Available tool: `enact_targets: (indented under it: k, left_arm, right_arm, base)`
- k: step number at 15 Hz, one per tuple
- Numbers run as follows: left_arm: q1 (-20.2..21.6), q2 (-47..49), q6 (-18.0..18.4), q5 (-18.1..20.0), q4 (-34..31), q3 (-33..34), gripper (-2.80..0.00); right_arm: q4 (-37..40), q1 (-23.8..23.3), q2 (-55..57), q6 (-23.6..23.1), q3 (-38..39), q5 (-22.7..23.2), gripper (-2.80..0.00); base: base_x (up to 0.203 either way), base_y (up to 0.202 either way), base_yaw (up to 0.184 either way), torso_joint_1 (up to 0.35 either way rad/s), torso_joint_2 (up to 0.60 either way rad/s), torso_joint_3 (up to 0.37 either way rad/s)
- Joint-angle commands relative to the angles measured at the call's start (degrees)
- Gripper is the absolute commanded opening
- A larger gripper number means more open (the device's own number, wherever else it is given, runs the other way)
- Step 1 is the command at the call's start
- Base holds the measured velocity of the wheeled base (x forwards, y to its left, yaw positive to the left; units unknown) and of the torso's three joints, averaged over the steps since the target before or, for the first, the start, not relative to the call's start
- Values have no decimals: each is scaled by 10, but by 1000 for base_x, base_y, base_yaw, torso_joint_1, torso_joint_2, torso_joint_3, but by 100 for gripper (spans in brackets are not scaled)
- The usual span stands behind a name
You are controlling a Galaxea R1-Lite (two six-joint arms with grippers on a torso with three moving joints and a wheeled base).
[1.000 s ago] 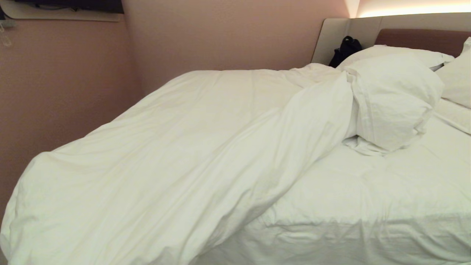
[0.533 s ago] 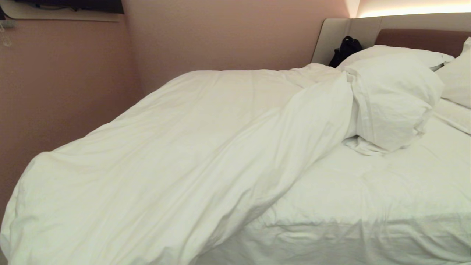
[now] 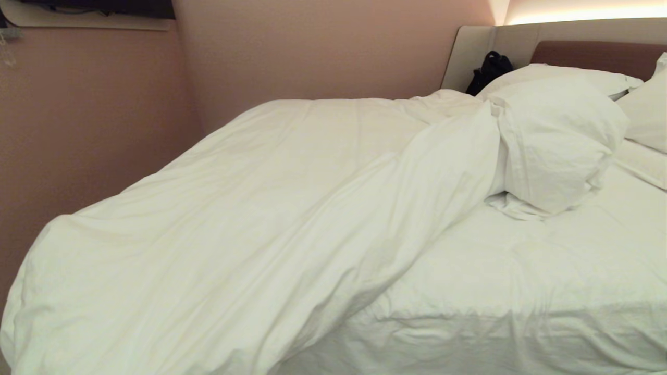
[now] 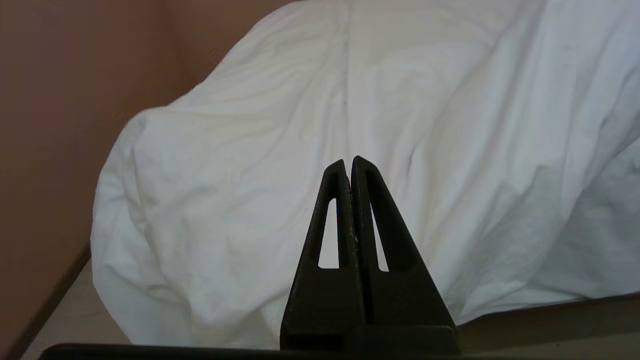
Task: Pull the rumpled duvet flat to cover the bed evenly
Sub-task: Flatten the corners of the folded blanket
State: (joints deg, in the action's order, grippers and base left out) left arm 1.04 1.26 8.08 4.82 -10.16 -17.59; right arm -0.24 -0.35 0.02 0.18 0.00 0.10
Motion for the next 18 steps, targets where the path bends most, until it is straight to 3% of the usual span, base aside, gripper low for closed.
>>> enact_targets:
  k: [1,4,7,9,11,13,18]
  left_arm:
    - [0,-12,0,1,4,39,-280]
    - [0,-12,0,5,19,103,-280]
    - [0,-12,0,2,112,161,-280]
    - [0,-12,-8,-4,121,164,-280]
    - [0,-12,-20,-39,130,176,-280]
    - [0,-12,-26,-43,161,176,-280]
    - [0,-12,-39,-46,135,176,-280]
  right_arm:
    - [0,0,0,0,0,0,-280]
    - [0,0,0,0,0,0,-280]
    - [0,0,0,0,0,0,-280]
    - [0,0,0,0,0,0,-280]
    - [0,0,0,0,0,0,-280]
    - [0,0,0,0,0,0,-280]
    - [0,0,0,0,0,0,-280]
  base:
    - [0,0,0,0,0,0]
    - [0,0,0,0,0,0]
    - [0,0,0,0,0,0]
    - [0,0,0,0,0,0]
    - [0,0,0,0,0,0]
    - [0,0,0,0,0,0]
    - [0,0,0,0,0,0]
